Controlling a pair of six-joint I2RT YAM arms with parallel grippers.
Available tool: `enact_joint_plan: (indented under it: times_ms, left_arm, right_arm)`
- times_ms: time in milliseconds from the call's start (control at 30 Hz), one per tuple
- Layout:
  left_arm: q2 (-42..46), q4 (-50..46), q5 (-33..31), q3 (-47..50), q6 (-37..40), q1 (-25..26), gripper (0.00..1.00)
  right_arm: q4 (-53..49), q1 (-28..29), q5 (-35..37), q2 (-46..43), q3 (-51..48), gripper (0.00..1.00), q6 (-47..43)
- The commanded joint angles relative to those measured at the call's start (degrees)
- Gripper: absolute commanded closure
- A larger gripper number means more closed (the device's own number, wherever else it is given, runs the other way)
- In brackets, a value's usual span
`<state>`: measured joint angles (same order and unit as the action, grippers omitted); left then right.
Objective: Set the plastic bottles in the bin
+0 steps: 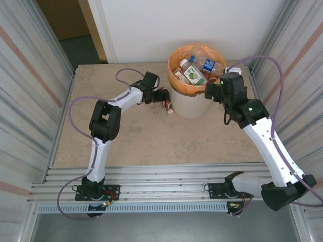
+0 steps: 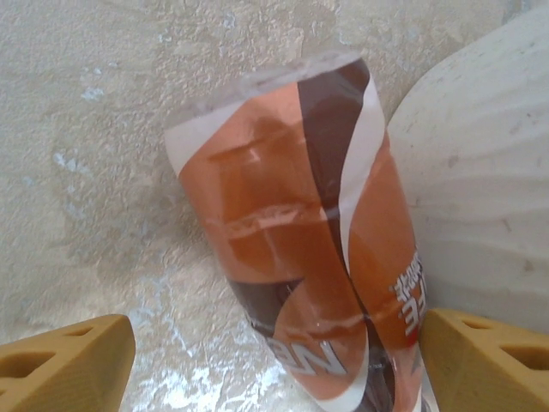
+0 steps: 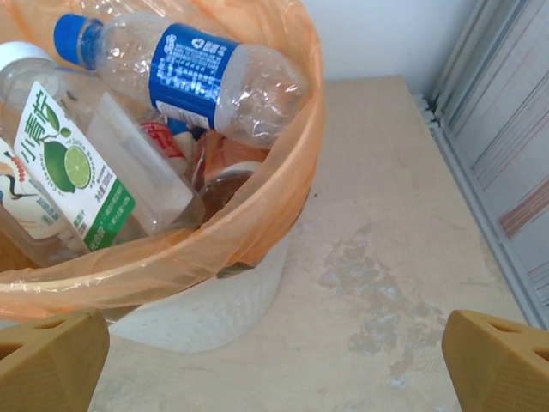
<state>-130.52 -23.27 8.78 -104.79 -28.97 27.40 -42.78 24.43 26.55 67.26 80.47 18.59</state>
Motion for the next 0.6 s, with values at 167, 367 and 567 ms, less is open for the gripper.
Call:
enact_joint_plan:
  times_ms: [167, 367, 567]
  left_arm:
    - [-4.41, -6.89, -3.46, -6.89, 2.34, 0.31, 0.14]
    - [-5.88, -9.48, -5.48, -8.57, 2.78, 0.03, 0.15]
    - [-5.61, -10.09, -6.0, -7.56, 2.48, -0.61, 0.27]
  right_arm:
    - [-0.89, 0.53, -2.86, 2.14, 2.05, 0.02, 2.2]
    - [-1.32, 0.53, -3.08, 3.07, 2.49, 0.02, 3.18]
    - [-1.34, 0.54, -3.35, 3.43, 3.02, 0.02, 3.47]
